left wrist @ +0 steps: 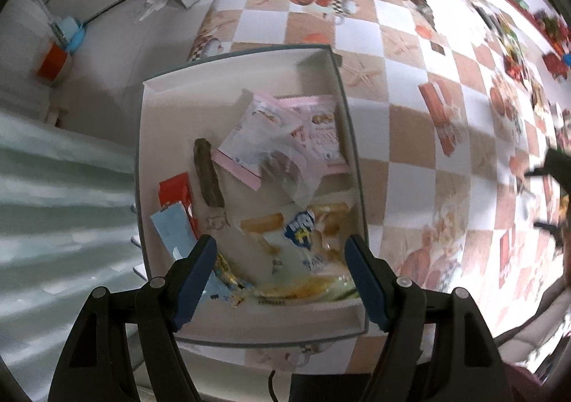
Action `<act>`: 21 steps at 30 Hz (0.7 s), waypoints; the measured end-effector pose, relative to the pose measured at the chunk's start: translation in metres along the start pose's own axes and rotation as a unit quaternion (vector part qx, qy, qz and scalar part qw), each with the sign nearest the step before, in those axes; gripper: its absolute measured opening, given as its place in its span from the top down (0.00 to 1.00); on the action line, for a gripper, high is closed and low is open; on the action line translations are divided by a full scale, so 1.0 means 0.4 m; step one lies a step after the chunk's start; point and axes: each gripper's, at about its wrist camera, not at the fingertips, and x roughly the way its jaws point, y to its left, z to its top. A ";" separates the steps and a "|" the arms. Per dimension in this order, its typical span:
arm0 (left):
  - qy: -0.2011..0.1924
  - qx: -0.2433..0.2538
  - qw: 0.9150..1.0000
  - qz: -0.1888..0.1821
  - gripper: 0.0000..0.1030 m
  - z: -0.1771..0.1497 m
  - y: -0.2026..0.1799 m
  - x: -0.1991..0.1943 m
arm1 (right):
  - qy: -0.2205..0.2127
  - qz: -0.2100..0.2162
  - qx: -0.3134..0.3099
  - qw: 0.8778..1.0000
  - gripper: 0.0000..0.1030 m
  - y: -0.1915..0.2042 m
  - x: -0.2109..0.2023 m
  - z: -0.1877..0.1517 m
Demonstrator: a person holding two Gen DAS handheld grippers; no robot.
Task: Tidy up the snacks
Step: 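Move both grippers from the box back over the snack pile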
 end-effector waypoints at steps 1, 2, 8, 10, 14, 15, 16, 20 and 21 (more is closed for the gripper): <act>0.001 0.006 1.000 0.004 0.25 -0.006 -0.007 -0.002 | -0.003 -0.008 -0.008 1.000 0.11 0.015 0.009 0.013; 0.002 0.011 1.000 0.006 0.25 -0.011 -0.013 -0.004 | -0.004 -0.016 -0.017 1.000 0.11 0.027 0.017 0.024; 0.009 0.031 0.999 0.000 0.24 -0.016 -0.051 -0.001 | -0.003 -0.075 -0.141 0.987 0.00 0.093 0.058 0.003; 0.009 0.035 0.999 -0.005 0.24 -0.009 -0.071 0.002 | 0.023 -0.086 -0.184 0.979 0.00 0.081 0.076 -0.045; 0.004 0.057 0.998 -0.017 0.24 0.007 -0.121 -0.002 | 0.064 -0.086 -0.188 0.976 0.00 -0.012 0.097 -0.105; 0.004 0.063 0.998 -0.019 0.24 0.009 -0.132 -0.003 | 0.072 -0.083 -0.176 0.978 0.00 -0.041 0.099 -0.110; 0.004 0.069 0.997 -0.021 0.24 0.013 -0.144 -0.004 | 0.077 -0.079 -0.159 0.981 0.00 -0.071 0.098 -0.111; 0.006 0.090 0.996 -0.028 0.24 0.024 -0.185 -0.001 | 0.064 -0.053 -0.107 0.991 0.00 -0.125 0.072 -0.088; 0.006 0.096 0.995 -0.029 0.24 0.026 -0.197 -0.003 | 0.056 -0.046 -0.100 0.992 0.00 -0.125 0.062 -0.082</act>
